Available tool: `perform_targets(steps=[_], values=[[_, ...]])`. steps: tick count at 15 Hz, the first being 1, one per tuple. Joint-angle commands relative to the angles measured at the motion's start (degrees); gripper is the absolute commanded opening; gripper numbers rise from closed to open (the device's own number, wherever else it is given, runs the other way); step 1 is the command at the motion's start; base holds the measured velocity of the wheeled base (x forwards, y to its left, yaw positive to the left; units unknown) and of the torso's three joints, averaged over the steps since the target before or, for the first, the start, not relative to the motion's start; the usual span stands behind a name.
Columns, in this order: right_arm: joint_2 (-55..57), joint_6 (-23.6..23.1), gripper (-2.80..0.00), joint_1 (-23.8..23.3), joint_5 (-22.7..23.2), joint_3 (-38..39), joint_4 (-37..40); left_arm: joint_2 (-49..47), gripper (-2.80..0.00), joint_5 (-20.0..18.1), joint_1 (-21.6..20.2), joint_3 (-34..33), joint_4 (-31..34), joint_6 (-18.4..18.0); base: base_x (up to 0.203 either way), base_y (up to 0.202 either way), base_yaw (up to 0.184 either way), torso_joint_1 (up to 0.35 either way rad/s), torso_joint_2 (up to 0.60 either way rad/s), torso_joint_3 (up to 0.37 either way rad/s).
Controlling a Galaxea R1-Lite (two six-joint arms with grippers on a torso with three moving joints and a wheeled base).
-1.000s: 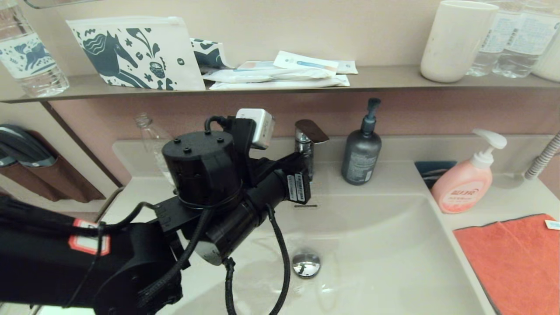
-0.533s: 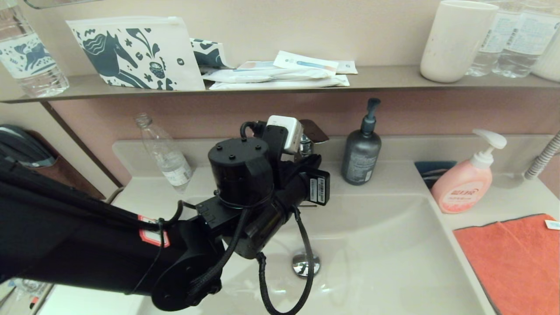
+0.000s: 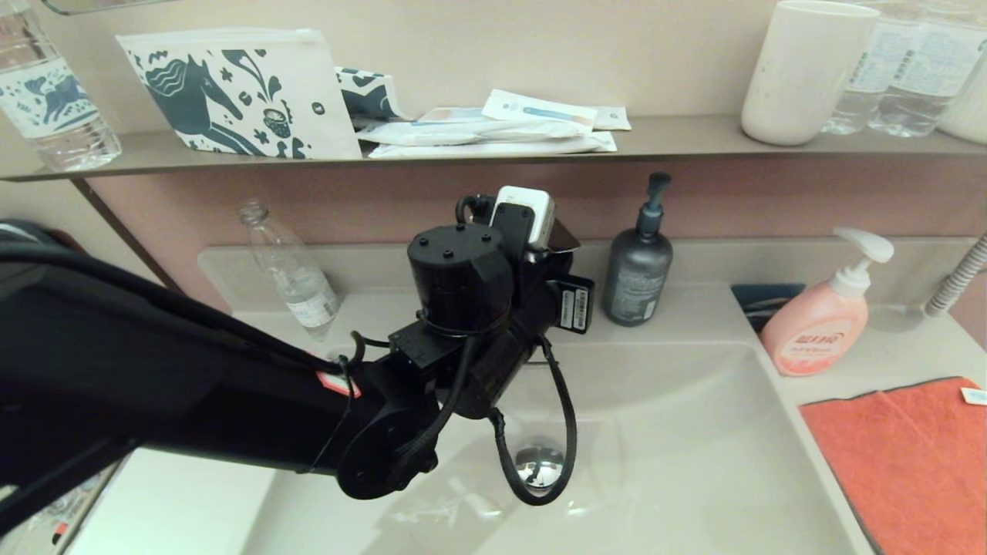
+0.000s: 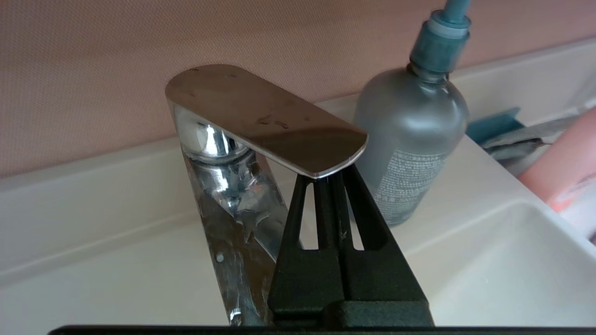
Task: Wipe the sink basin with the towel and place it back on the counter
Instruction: Turn on the faucet
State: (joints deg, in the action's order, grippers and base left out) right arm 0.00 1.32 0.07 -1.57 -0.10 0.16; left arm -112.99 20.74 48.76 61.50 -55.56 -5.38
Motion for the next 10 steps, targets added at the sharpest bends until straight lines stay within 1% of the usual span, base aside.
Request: perform_targets(steps=[1,2,7,10], values=[[0.0,0.0,-2.8,0.0,0.0,0.0,0.0,0.5,-2.8,0.7,-0.2,1.6,-0.3,-0.4,0.0,0.0,0.0,0.0,0.0,0.0],[0.0,0.0,-2.8,0.0,0.0,0.0,0.0,0.9,-2.8,1.0,-0.1,2.0,-0.3,-1.2,0.0,0.0,0.0,0.0,0.0,0.0],[0.0,0.0,-2.8,0.0,0.0,0.0,0.0,3.4,-2.8,4.1,0.9,3.9,-0.2,-1.4,0.0,0.0,0.0,0.0,0.0,0.0],[0.0,0.0,-2.8,0.0,0.0,0.0,0.0,3.9,-2.8,4.6,1.1,2.1,-0.2,-1.3,0.0,0.0,0.0,0.0,0.0,0.0]])
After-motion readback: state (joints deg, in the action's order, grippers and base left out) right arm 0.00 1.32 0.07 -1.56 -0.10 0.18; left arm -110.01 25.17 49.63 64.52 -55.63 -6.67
